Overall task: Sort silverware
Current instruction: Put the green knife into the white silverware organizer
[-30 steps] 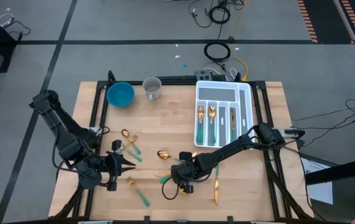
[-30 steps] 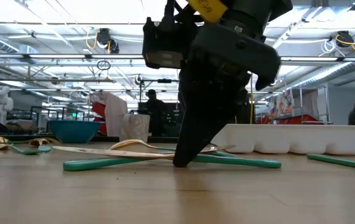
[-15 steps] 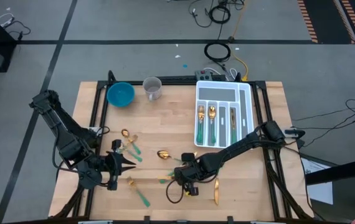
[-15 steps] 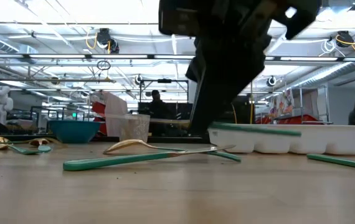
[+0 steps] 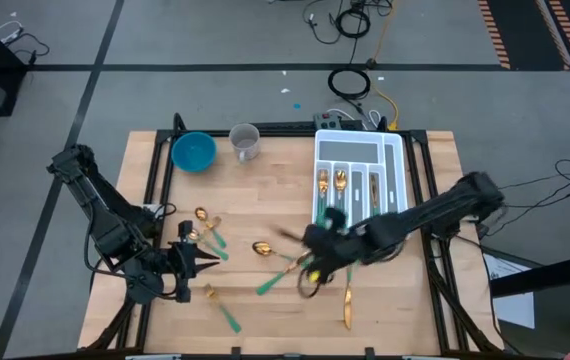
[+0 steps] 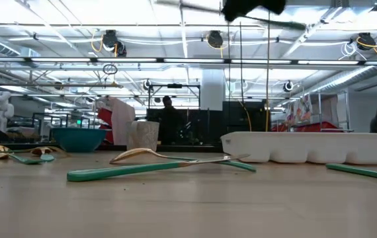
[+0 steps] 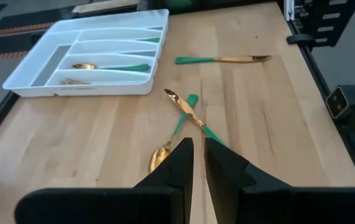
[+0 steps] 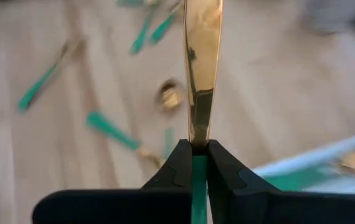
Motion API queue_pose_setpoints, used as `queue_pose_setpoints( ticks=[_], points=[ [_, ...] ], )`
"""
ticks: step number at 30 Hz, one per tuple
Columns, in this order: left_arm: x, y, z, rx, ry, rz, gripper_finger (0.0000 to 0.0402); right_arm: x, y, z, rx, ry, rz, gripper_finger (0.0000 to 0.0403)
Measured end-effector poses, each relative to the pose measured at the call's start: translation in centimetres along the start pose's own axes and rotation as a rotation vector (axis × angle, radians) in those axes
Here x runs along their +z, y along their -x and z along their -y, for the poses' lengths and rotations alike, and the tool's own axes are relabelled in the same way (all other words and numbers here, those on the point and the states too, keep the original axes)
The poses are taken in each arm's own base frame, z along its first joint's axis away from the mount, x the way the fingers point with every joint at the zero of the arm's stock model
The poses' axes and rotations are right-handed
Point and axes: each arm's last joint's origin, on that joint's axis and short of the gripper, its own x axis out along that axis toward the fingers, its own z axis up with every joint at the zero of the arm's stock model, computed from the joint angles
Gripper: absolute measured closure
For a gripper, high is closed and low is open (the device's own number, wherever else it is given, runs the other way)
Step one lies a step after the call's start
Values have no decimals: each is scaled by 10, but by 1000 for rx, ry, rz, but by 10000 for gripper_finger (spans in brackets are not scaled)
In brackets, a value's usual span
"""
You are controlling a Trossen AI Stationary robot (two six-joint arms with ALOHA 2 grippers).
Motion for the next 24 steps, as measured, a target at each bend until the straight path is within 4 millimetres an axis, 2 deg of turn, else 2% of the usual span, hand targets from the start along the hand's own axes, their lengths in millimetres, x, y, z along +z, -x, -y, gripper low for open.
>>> queue_pose_setpoints(
  ticks=[5, 10, 16, 24],
  points=[
    [1, 0, -1, 37, 0, 22, 352, 9, 50, 36, -125, -122, 127, 403],
    [2, 0, -3, 88, 2, 52, 352, 7, 81, 76, -270, -257, 165, 403],
    [3, 0, -4, 147, 11, 90, 352, -3, 100, 116, -424, -359, 88, 403],
    [3, 0, -4, 150, 30, 98, 352, -12, 104, 141, -529, -395, 3, 403]
  ],
)
